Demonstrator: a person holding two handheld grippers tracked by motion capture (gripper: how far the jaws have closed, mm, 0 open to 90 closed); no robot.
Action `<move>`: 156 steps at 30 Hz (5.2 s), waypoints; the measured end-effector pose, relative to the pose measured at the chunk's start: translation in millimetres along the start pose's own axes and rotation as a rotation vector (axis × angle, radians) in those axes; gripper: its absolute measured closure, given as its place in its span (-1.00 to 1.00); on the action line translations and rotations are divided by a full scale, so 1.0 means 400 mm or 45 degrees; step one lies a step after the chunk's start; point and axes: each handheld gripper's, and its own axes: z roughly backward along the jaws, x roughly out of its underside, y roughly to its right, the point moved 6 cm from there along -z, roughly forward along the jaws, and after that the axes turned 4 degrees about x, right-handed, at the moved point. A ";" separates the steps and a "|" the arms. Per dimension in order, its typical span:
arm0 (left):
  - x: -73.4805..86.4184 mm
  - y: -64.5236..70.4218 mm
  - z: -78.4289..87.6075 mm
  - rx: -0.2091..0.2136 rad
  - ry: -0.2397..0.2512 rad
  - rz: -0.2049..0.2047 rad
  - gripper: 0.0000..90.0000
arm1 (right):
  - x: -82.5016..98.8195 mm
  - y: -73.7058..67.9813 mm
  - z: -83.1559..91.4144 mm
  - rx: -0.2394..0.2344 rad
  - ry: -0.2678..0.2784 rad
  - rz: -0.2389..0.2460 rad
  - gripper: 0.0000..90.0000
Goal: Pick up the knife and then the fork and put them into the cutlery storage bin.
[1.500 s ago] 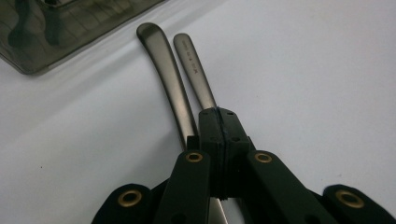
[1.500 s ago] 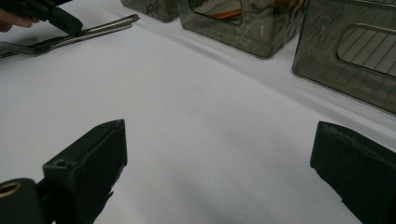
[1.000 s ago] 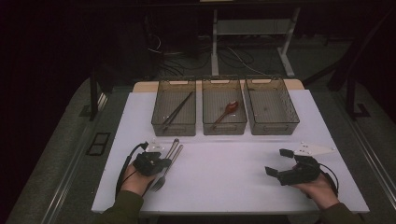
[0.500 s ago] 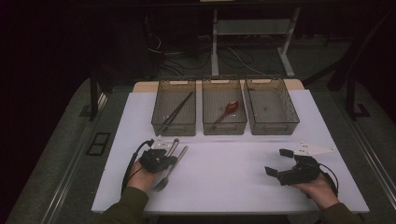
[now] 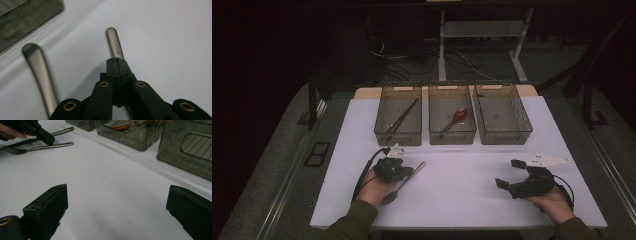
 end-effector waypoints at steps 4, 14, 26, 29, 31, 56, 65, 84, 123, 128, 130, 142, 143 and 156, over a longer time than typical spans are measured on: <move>-0.010 0.018 -0.003 0.037 0.010 -0.022 0.98 | 0.000 -0.001 0.000 0.000 0.001 0.001 -0.91; -0.020 0.023 -0.006 -0.014 0.009 -0.030 0.98 | -0.001 0.000 0.001 0.000 0.006 0.003 -0.91; -0.018 0.056 -0.029 0.082 -0.043 -0.094 0.98 | -0.001 -0.001 0.000 0.001 0.003 0.004 -0.91; -0.020 0.076 -0.035 0.135 -0.055 -0.140 0.98 | -0.001 -0.001 0.000 0.000 0.003 0.004 -0.91; -0.022 0.087 -0.038 0.169 -0.065 -0.176 0.98 | -0.001 -0.001 0.000 0.000 0.003 0.003 -0.91; 0.060 0.123 0.065 0.224 0.056 -0.190 0.56 | 0.000 0.000 0.000 -0.002 0.001 0.003 -0.91; 0.084 0.117 0.041 0.227 -0.006 -0.195 0.63 | 0.000 0.000 0.001 0.001 0.005 0.004 -0.91; 0.070 0.119 0.046 0.232 -0.007 -0.261 0.88 | -0.001 -0.002 0.003 0.000 0.005 0.005 -0.91; -0.194 0.201 -0.008 0.455 0.105 -0.519 0.88 | -0.141 -0.176 -0.111 -0.501 -0.245 0.371 -0.43; -0.216 0.212 -0.020 0.478 0.095 -0.557 0.88 | -0.142 -0.190 -0.145 -0.542 -0.303 0.455 -0.14; -0.215 0.214 -0.022 0.485 0.093 -0.568 0.88 | -0.141 -0.194 -0.154 -0.559 -0.324 0.480 0.00; -0.208 0.242 -0.031 0.516 0.067 -0.613 0.88 | -0.117 -0.208 -0.173 -0.596 -0.410 0.599 0.67; -0.209 0.242 -0.031 0.517 0.069 -0.618 0.88 | -0.117 -0.209 -0.173 -0.597 -0.411 0.603 0.71; -0.213 0.236 -0.032 0.489 0.097 -0.590 0.41 | -0.095 -0.227 -0.175 -0.605 -0.481 0.680 0.94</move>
